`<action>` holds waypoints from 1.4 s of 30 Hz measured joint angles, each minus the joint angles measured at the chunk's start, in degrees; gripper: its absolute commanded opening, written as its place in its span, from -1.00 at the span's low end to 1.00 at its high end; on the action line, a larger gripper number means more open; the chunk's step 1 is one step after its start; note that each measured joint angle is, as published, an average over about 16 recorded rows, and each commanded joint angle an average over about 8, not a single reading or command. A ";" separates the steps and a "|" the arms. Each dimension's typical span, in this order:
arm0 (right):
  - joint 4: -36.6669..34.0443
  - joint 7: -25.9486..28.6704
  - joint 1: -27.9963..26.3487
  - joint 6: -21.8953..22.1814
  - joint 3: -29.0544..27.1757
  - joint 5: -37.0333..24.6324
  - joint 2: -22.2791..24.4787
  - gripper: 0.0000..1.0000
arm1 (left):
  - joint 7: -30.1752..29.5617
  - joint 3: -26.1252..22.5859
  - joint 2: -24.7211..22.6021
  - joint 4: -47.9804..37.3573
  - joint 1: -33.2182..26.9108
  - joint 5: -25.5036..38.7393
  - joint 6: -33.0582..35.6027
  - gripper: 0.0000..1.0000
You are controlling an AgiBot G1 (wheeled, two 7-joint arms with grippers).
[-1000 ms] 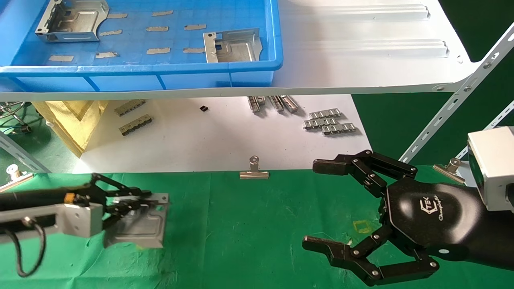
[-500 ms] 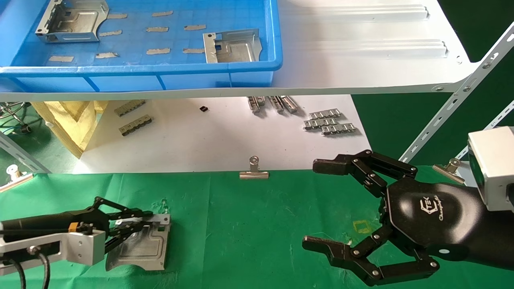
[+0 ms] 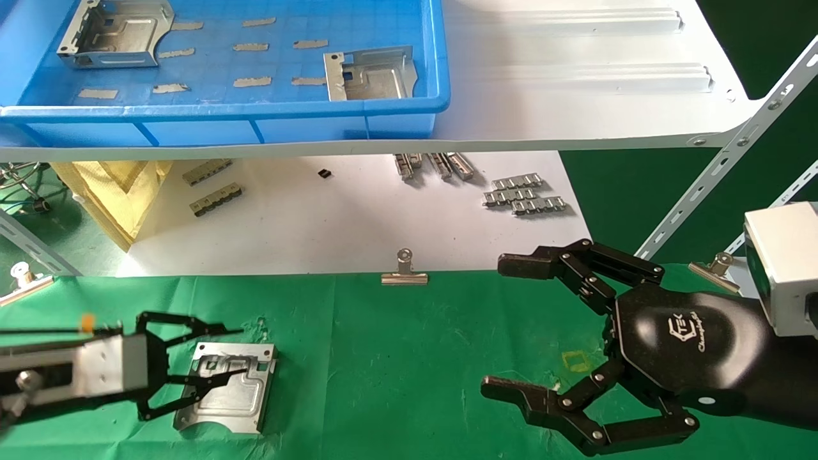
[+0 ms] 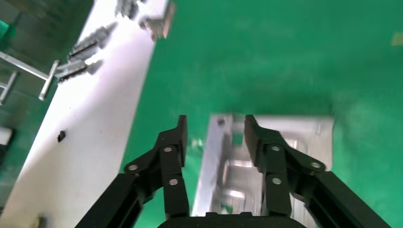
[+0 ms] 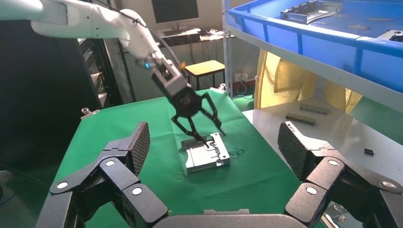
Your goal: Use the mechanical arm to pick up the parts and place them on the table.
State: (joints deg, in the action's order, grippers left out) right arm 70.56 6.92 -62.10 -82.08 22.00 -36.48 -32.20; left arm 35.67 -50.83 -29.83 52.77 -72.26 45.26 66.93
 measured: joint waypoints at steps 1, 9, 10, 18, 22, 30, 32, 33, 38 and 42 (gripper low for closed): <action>0.00 0.00 0.00 0.00 0.00 0.00 0.00 1.00 | -1.19 0.03 -0.10 -0.75 -0.05 -0.95 1.12 1.00; -0.01 0.00 0.01 0.01 0.00 0.00 0.00 1.00 | -7.23 0.82 -1.21 -6.79 0.91 -7.69 8.46 1.00; -0.01 0.00 0.01 0.01 0.00 0.00 0.00 1.00 | -7.54 0.92 -1.32 -7.36 1.11 -8.30 9.10 1.00; -0.01 0.00 0.01 0.02 0.00 0.00 0.01 1.00 | -8.55 1.32 -1.81 -9.40 1.95 -10.41 11.21 1.00; -0.01 0.00 0.01 0.02 0.00 0.00 0.01 1.00 | -8.29 1.36 -1.74 -8.93 1.84 -10.22 10.84 1.00; -0.01 0.00 0.01 0.02 0.00 0.00 0.01 1.00 | -9.77 2.82 -1.76 -6.96 2.02 -9.50 10.65 1.00; -0.01 0.00 0.01 0.02 0.00 0.00 0.01 1.00 | -10.60 3.57 -1.83 -6.25 2.20 -9.32 10.78 1.00; -0.01 0.00 0.01 0.02 0.00 0.00 0.01 1.00 | -11.08 3.99 -1.87 -5.87 2.31 -9.23 10.87 1.00; -0.01 0.00 0.01 0.02 0.00 0.00 0.01 1.00 | -14.06 6.58 -2.16 -3.66 3.02 -8.75 11.56 1.00; -0.01 0.00 0.01 0.02 0.00 0.00 0.01 1.00 | -16.63 8.82 -2.40 -1.72 3.63 -8.33 12.13 1.00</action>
State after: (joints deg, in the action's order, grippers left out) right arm 70.55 6.92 -62.08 -82.07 22.00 -36.47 -32.19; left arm 19.04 -42.01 -32.23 51.05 -68.63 36.94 79.07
